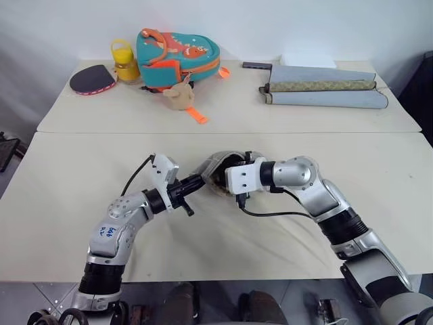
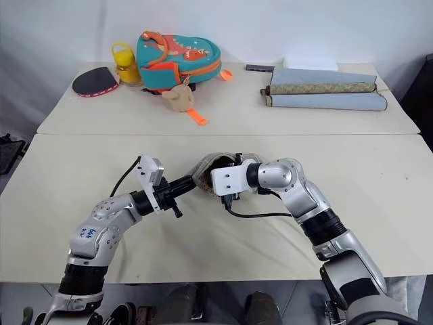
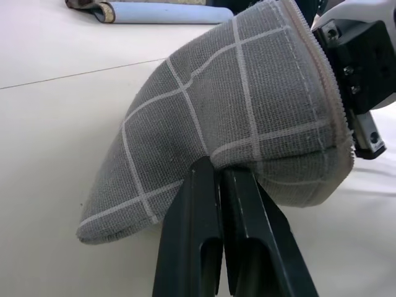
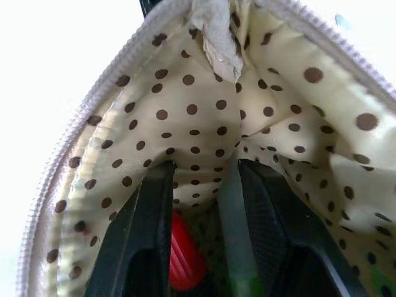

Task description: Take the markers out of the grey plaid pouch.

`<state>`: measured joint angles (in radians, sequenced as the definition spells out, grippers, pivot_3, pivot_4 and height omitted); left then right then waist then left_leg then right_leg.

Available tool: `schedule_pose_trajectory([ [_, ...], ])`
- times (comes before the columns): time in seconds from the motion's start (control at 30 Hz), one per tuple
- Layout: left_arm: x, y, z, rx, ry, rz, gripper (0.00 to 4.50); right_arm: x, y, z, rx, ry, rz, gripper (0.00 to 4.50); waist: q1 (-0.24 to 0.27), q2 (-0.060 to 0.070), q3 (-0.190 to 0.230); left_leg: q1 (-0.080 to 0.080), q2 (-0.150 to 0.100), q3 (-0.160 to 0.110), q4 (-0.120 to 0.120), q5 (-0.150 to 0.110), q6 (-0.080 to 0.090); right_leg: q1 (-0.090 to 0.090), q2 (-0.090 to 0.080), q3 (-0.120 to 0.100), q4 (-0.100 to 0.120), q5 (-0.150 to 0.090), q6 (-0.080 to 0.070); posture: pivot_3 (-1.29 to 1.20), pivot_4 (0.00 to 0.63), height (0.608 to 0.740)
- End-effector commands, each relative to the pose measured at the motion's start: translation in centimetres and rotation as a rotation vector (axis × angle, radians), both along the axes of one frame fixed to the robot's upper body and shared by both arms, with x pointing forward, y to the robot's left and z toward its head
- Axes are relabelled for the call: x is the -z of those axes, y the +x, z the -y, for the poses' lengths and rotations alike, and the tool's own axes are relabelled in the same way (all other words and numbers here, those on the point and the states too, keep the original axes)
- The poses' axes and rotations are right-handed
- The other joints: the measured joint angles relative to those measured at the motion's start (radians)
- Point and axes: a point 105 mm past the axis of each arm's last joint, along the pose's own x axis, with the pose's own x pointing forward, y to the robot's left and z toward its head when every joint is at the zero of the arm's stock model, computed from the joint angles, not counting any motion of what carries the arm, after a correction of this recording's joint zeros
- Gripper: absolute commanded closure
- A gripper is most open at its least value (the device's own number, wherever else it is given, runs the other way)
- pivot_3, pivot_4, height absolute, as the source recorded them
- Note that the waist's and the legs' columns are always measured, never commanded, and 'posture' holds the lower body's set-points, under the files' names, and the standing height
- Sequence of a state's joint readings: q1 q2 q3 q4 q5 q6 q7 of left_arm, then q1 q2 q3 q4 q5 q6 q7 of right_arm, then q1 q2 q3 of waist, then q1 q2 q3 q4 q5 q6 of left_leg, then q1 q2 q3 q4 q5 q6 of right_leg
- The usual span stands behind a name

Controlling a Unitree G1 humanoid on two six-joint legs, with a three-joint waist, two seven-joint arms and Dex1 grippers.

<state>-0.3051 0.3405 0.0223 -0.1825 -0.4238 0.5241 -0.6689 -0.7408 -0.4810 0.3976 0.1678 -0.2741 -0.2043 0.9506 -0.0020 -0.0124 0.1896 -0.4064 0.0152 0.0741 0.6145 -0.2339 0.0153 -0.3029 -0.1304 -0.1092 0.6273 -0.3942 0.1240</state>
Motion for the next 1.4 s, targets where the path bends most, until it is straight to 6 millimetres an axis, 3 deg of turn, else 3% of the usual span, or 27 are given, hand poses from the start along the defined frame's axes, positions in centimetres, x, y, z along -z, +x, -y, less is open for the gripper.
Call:
schedule_pose_trajectory([
  [0.03,-1.4,-0.6,0.6,0.038,-0.014,0.059,4.5,-0.2,0.0,0.2,-0.009,-0.019,0.033,4.06,-0.001,0.0,0.0,0.0,0.0,0.0,0.0,0.0,0.0,0.0,0.0,0.0,0.0,0.0,0.0,0.0,0.15,0.74],
  [0.07,-1.3,-0.6,0.5,0.037,-0.013,0.059,4.5,-0.4,0.2,0.3,-0.005,-0.018,0.047,4.43,-0.001,0.0,0.0,0.0,0.0,0.0,0.0,0.0,0.0,0.0,0.0,0.0,0.0,0.0,0.0,0.0,0.15,0.74],
  [0.1,-1.3,-0.5,0.4,0.031,-0.013,0.06,4.5,-0.7,0.3,0.3,-0.002,-0.012,0.064,4.47,-0.001,0.0,0.0,0.0,0.0,0.0,0.0,0.0,0.0,0.0,0.0,0.0,0.0,0.0,0.0,0.0,0.15,0.74],
  [0.37,-1.9,0.0,-0.5,-0.005,-0.063,0.046,4.5,-4.1,0.7,1.2,-0.025,0.02,0.244,4.47,-0.002,0.0,0.0,0.0,0.0,0.0,0.0,0.0,0.0,0.0,0.0,0.0,0.0,0.0,0.0,0.0,0.15,0.74],
  [0.53,-2.8,-1.1,-1.1,0.102,-0.186,-0.079,4.5,-6.3,0.1,1.3,-0.056,0.056,0.193,4.47,-0.002,0.0,0.0,0.0,0.0,0.0,0.0,0.0,0.0,0.0,0.0,0.0,0.0,0.0,0.0,0.0,0.15,0.74],
  [0.67,-3.1,-1.8,-0.9,0.172,-0.242,-0.167,4.5,-6.4,-1.0,2.3,-0.078,-0.012,0.024,4.47,0.0,0.0,0.0,0.0,0.0,0.0,-0.001,0.0,0.0,0.001,0.0,0.0,0.0,0.0,0.0,0.0,0.15,0.74],
  [0.83,-1.9,-3.9,0.6,0.336,-0.286,-0.332,4.5,-7.0,-2.0,4.2,-0.07,-0.135,-0.121,4.47,0.0,0.0,0.0,0.0,0.0,-0.001,0.0,0.0,0.0,0.001,0.0,0.0,0.0,0.0,0.0,0.0,0.15,0.74],
  [0.97,-2.3,-3.9,1.3,0.371,-0.405,-0.391,4.5,-6.8,-2.7,4.7,-0.074,-0.212,-0.172,4.47,-0.001,0.0,0.0,0.0,0.0,-0.001,-0.001,0.0,0.0,0.001,-0.001,0.0,-0.002,0.0,0.0,0.0,0.15,0.74],
  [1.13,1.6,-2.7,1.2,0.235,-0.306,-0.437,4.5,-3.1,-2.5,5.3,-0.05,-0.331,-0.217,4.47,-0.001,-0.001,0.0,0.001,0.0,-0.001,0.0,0.0,0.0,0.001,0.0,0.0,-0.003,0.0,0.0,0.0,0.15,0.74],
  [1.27,2.7,-2.5,1.1,0.195,-0.256,-0.412,4.5,-3.2,-1.9,5.8,-0.013,-0.305,-0.257,4.47,0.0,-0.001,0.0,0.0,0.0,0.0,0.0,0.0,0.0,0.001,0.0,0.0,-0.003,0.0,0.0,0.0,0.15,0.74],
  [1.4,3.1,-2.5,1.1,0.185,-0.226,-0.394,4.5,-3.6,-1.5,6.3,-0.004,-0.322,-0.231,3.63,0.0,-0.001,0.0,0.001,0.0,0.0,0.001,0.0,0.0,0.001,0.0,0.001,-0.003,0.0,0.0,0.0,0.15,0.74],
])
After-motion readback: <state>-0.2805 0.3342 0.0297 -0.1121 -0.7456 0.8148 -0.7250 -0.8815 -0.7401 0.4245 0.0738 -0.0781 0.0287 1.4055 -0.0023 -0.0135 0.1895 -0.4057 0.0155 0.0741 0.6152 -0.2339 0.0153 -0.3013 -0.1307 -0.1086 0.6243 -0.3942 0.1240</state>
